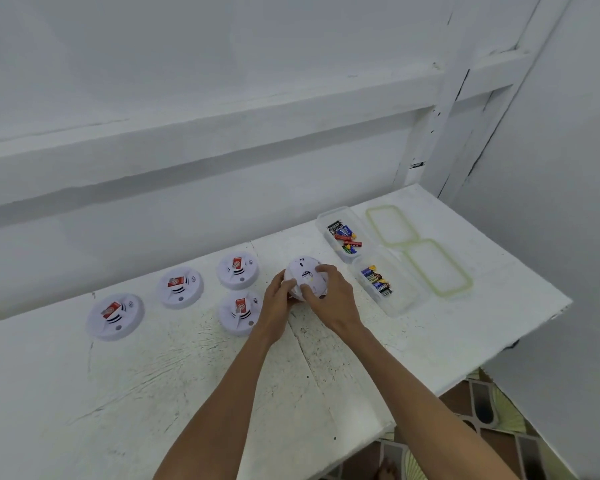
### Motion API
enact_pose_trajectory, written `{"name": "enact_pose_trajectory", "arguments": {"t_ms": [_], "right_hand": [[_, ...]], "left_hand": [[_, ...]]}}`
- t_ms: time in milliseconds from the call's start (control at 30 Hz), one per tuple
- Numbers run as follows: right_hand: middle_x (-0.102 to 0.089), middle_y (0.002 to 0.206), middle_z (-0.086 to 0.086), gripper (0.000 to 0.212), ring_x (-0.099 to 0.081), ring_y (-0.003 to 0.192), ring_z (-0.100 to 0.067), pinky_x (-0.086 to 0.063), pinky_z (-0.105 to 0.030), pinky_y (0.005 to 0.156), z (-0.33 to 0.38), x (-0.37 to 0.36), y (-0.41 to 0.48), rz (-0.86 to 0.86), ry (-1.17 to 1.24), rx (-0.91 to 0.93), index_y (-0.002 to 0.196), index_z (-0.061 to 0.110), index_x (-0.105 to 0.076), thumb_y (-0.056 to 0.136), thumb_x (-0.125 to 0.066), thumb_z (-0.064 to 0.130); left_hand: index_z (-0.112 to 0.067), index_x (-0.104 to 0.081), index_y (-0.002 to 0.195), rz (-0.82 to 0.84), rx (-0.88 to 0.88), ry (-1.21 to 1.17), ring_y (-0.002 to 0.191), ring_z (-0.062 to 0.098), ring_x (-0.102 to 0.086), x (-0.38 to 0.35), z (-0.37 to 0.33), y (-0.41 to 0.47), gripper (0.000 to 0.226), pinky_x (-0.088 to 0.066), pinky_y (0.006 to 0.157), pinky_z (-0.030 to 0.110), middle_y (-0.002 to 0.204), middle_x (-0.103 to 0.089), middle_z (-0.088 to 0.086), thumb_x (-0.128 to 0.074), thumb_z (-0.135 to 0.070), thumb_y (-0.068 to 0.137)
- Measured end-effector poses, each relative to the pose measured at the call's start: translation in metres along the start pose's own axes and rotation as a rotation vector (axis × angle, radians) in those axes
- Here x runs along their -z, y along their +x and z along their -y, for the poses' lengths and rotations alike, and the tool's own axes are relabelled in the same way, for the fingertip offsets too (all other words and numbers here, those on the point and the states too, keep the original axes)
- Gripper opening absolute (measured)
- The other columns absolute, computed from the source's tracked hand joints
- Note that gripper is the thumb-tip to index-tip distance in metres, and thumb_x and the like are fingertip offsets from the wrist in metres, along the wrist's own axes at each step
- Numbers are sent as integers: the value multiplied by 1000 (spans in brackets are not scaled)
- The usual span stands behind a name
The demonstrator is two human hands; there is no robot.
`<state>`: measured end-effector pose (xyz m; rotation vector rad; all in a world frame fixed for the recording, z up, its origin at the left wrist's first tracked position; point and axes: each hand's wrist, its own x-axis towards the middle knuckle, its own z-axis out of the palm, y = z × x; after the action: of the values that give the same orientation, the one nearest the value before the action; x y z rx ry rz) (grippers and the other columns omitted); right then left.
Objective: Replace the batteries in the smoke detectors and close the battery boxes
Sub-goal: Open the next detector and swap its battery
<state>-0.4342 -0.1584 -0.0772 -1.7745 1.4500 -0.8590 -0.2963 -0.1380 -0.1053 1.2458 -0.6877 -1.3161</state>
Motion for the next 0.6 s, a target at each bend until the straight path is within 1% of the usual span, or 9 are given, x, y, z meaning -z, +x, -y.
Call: {"name": "enact_pose_trajectory", "arguments": {"t_ms": [67,133,200,233,300,367,500,600], "right_hand": [[-52,131,5,67,-51,115,-13,-49,-28,92,1,-1,-2,40,-30,-22,128,25,-48,75,-69,59],[-50,127,3,63,-50,114,-15,-44,-24,89,1,-5,-3,44,-93,-20,124,20,-51,75,-74,53],[-46,125,-2,57,-47,115,-19,-42,-23,86,1,-9,-4,-21,-143,-25,120,14,-53,77,-76,44],[-44,125,-3,58,-44,115,-20,-42,-23,85,2,-11,-4,-51,-164,-37,122,12,-53,78,-75,44],[-43,125,-5,60,-42,116,-21,-45,-27,87,6,-12,-2,-75,-233,-59,126,11,-54,82,-71,47],[-46,124,-7,59,-44,116,-23,-45,-30,89,9,-13,2,-64,-289,-79,127,11,-54,84,-67,49],[-50,123,-7,70,-44,115,-23,-43,-32,86,13,-11,7,8,-333,-134,130,11,-51,80,-67,56],[-51,122,-9,71,-47,113,-24,-44,-31,85,15,-12,10,15,-358,-118,130,9,-51,81,-65,59]], "left_hand": [[-14,-51,141,-20,22,24,121,28,-68,3,9,-2,34,-55,104,47,135,-67,15,-47,-24,110],[-17,-51,143,5,19,11,122,27,-68,5,13,-5,35,-54,106,51,135,-68,10,-45,-31,111],[-21,-50,147,37,22,-4,123,28,-68,7,14,-8,39,-55,102,54,136,-68,8,-45,-36,111],[-21,-49,148,43,28,-6,122,28,-69,7,13,-8,41,-56,101,55,136,-68,8,-46,-37,110],[-20,-51,148,47,34,-10,122,29,-69,7,11,-9,42,-55,102,55,134,-70,9,-47,-37,110],[-18,-55,146,47,34,-18,123,30,-68,8,12,-8,41,-54,104,55,134,-70,10,-45,-36,110],[-11,-61,140,6,37,-25,121,28,-69,8,16,-8,41,-51,108,55,129,-73,12,-38,-32,113],[-13,-62,138,-2,-1,15,120,27,-70,5,14,-11,36,-54,105,51,127,-74,10,-45,-31,111]]}}
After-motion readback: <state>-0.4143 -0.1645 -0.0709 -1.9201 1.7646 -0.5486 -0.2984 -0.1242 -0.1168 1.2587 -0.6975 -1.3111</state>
